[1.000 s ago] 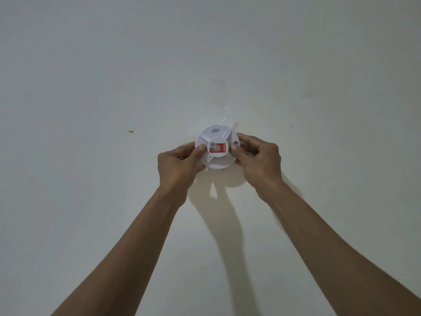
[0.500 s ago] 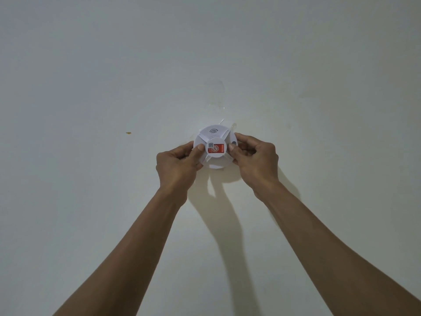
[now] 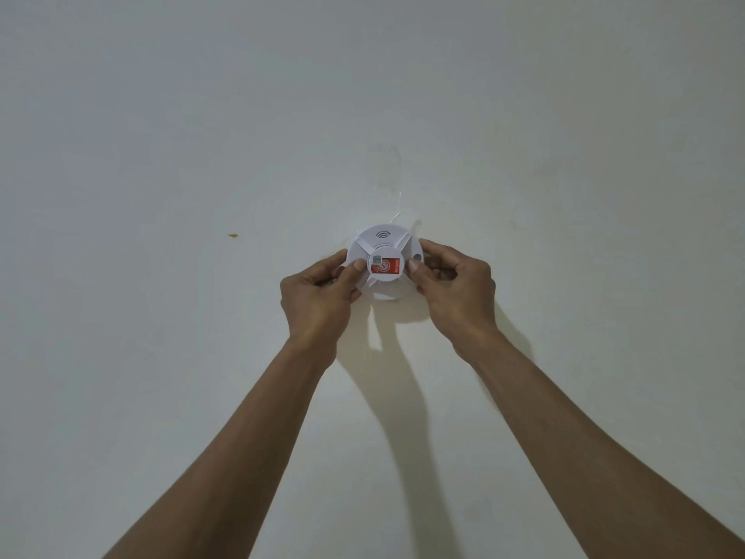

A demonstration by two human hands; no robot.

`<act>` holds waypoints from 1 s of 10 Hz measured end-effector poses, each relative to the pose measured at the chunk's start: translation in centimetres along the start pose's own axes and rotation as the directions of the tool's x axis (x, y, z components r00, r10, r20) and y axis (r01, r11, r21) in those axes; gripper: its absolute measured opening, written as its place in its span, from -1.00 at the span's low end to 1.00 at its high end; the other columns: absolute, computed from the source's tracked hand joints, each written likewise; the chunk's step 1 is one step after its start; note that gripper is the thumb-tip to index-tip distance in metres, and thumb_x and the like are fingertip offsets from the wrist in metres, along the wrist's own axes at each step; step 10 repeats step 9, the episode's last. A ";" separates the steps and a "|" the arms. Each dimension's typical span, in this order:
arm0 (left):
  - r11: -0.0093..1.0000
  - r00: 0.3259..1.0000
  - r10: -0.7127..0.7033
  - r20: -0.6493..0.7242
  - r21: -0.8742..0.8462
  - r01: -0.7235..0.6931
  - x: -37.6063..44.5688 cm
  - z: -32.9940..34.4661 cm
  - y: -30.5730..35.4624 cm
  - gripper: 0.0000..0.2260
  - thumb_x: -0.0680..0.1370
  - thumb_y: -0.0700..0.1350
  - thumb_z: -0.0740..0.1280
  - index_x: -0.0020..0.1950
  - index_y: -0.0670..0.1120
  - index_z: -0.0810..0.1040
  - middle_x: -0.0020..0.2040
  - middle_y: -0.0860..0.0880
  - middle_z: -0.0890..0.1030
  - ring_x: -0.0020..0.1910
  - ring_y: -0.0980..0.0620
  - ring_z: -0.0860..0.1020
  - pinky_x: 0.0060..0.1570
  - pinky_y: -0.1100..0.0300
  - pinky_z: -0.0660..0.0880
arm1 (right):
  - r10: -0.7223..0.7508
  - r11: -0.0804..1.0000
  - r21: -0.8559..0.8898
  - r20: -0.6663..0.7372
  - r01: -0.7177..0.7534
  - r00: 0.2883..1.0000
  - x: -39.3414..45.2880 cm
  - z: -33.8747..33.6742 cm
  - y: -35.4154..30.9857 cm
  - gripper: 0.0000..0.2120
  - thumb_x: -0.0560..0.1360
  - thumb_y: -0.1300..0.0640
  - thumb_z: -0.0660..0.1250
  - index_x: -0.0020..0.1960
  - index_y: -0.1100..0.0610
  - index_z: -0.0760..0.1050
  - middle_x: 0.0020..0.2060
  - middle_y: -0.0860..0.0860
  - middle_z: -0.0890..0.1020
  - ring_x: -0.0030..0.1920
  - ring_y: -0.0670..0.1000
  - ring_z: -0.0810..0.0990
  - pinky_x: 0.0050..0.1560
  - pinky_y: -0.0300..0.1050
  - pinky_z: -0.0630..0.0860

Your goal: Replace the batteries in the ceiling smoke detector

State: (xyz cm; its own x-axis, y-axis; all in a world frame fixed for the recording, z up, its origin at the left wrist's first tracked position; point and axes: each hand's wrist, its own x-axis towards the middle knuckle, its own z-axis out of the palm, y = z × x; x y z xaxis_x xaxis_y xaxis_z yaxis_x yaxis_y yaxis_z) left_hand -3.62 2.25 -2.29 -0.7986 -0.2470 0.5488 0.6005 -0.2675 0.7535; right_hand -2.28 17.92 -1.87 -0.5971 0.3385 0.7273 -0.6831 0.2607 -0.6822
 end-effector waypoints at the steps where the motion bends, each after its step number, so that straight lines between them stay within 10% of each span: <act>1: 1.000 1.000 -0.008 -0.004 0.000 0.008 0.0 0.0 -0.1 -0.64 0.47 -0.20 0.55 0.24 -0.21 0.65 0.01 -0.17 0.75 0.01 -0.07 0.74 0.11 -0.01 0.66 | 0.011 1.000 0.016 -0.007 -0.010 1.000 -0.1 0.0 0.1 -0.67 0.45 0.12 0.50 0.22 0.02 0.63 -0.19 -0.14 0.68 -0.12 -0.13 0.68 0.11 0.00 0.63; 10: 0.990 0.996 -0.056 -0.072 0.127 0.065 -1.3 -1.3 0.7 -0.58 0.45 -0.04 0.57 0.27 -0.09 0.63 -0.08 -0.06 0.72 -0.12 0.06 0.68 0.04 -0.05 0.68 | 0.071 0.997 0.039 -0.007 -0.071 0.997 -1.2 -0.4 0.5 -0.63 0.43 0.05 0.51 0.22 -0.05 0.57 -0.12 -0.10 0.63 -0.10 -0.11 0.67 0.12 0.06 0.63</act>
